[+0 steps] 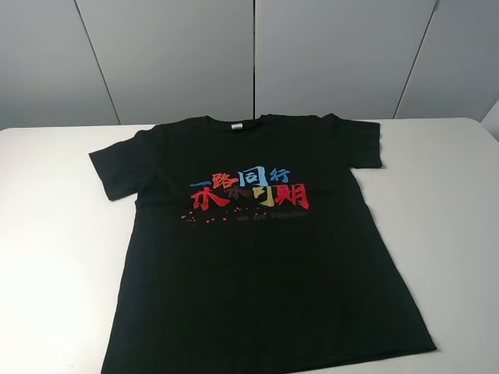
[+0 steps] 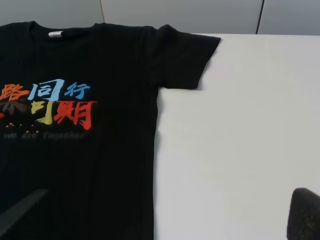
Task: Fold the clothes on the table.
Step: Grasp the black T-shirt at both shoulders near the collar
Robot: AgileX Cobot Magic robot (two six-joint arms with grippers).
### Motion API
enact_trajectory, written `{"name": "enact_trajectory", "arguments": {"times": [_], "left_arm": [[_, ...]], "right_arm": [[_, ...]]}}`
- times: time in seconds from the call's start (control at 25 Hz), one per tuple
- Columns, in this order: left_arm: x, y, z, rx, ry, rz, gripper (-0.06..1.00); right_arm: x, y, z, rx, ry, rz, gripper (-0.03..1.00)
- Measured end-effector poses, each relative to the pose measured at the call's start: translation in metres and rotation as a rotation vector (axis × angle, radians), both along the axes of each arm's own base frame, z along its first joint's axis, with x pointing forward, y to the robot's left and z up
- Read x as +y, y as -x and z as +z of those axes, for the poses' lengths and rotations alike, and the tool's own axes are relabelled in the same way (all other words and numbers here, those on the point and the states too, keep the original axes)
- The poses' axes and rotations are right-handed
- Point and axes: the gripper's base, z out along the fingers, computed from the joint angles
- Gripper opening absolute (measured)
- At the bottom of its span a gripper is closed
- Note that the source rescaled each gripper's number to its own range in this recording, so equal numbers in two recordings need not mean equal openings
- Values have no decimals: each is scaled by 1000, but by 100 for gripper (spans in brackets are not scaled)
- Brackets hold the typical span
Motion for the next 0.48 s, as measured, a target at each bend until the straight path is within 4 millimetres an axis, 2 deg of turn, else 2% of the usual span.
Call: {"name": "enact_trajectory", "arguments": {"times": [0.48], "left_arm": [[0, 0, 0, 0, 0, 0, 100]], "right_arm": [[0, 0, 0, 0, 0, 0, 100]]}}
